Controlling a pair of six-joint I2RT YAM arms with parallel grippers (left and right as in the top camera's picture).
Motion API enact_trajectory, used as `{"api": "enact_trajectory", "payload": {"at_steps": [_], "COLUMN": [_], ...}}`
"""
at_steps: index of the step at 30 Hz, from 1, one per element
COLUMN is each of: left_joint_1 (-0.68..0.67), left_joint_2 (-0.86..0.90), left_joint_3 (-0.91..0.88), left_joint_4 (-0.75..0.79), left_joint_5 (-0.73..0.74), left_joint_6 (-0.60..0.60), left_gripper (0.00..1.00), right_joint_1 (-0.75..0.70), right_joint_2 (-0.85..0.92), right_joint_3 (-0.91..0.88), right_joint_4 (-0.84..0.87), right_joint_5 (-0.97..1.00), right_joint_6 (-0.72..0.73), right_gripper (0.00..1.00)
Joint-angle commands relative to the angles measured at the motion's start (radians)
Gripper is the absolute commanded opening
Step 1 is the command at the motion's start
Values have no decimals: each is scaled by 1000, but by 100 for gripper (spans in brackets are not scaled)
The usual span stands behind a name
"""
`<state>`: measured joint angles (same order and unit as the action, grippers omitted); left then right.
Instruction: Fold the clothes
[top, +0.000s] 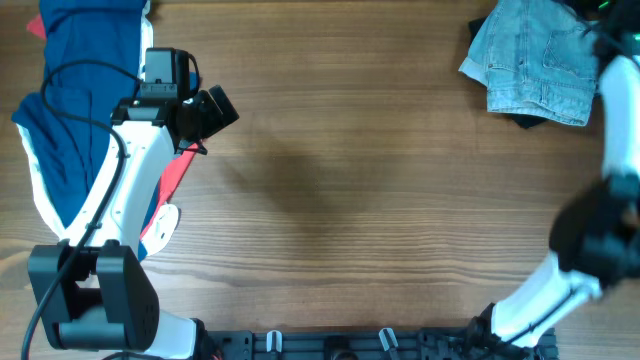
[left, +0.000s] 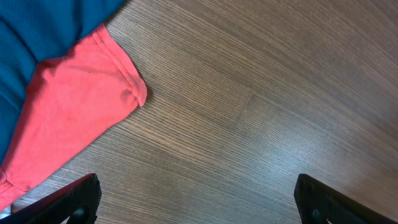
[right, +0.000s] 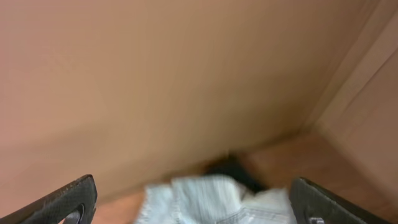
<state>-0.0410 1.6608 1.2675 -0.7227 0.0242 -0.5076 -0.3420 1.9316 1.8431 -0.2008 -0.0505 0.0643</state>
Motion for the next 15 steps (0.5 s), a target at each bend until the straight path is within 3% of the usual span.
{"api": "enact_trajectory", "payload": {"at_steps": [1,7,15], "left_joint_1": [4,4,4], "left_joint_2": [6,6,6], "left_joint_3": [9,9,9], "left_joint_4": [0,0,0], "left_joint_5": [5,5,5], "left_joint_6": [-10,-10,-10], "left_gripper": [100,100,100], "right_joint_1": [3,2,2], "right_joint_2": [-158,-289,-295], "right_joint_3": [10,10,10], "right_joint_4": [-64,-156,-211], "right_joint_5": [-93,-142,-142], "right_joint_6": [19,18,17], "right_gripper": [100,100,100]}}
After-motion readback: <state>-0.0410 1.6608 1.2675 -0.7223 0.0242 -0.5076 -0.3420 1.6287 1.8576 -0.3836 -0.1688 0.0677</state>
